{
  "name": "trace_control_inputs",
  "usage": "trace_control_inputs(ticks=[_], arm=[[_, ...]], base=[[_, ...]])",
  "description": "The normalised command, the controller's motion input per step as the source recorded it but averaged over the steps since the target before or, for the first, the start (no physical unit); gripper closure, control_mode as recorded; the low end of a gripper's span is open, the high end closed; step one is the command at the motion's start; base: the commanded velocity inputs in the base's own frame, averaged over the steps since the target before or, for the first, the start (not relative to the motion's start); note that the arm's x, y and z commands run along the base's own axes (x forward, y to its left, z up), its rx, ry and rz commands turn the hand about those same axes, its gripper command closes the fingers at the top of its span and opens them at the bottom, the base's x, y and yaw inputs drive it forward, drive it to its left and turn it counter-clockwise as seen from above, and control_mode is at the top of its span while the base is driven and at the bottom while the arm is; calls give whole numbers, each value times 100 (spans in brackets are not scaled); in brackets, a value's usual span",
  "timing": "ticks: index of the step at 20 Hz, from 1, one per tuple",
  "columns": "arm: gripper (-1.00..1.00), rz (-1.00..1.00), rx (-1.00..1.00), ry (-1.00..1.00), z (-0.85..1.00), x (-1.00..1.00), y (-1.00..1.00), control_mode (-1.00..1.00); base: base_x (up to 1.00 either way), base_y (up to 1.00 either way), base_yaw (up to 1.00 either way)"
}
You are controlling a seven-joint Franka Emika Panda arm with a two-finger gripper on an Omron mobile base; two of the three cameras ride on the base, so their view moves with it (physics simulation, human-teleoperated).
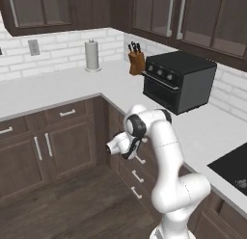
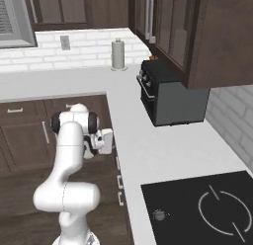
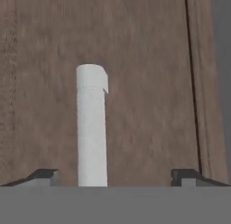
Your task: Take a straw from the drawer in front and place it inside the glass cup on the dining counter.
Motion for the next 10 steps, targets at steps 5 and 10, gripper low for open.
trace_control_inputs(ticks=[5, 10], arm=[[100, 3, 0, 5, -31, 35, 0, -100], [100, 0, 0, 0, -19, 4, 0, -100]], base=[[0, 0, 0], [0, 0, 0]])
